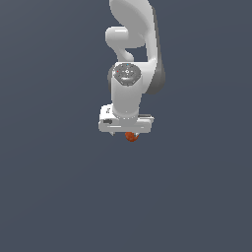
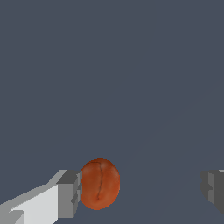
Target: Pick up the object and move it to a goal position.
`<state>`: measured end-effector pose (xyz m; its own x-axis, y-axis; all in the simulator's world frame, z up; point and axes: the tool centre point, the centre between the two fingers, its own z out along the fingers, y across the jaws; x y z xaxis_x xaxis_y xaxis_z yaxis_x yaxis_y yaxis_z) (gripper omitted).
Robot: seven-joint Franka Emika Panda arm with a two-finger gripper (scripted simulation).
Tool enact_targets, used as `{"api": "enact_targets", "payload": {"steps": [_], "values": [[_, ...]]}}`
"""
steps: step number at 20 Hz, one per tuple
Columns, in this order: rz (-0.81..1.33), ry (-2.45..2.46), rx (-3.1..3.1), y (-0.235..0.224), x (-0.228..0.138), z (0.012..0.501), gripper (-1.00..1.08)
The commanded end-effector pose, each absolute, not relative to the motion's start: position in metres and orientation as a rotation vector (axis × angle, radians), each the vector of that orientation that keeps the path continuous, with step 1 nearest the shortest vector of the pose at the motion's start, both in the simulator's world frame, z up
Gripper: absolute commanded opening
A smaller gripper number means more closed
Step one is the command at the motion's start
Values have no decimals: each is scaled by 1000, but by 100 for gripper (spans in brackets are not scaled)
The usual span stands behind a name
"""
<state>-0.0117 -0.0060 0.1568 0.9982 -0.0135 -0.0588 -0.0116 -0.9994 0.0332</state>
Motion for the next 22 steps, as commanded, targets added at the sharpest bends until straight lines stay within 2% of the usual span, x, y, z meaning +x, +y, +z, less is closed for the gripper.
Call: {"api": "enact_targets", "payload": {"steps": [1,12,22], "values": [[-91,-15,3107,-6,-12,157,100],[-89,156,3108,-4,-17,151,100],[-81,517,3077,1,-28,141,100]]}}
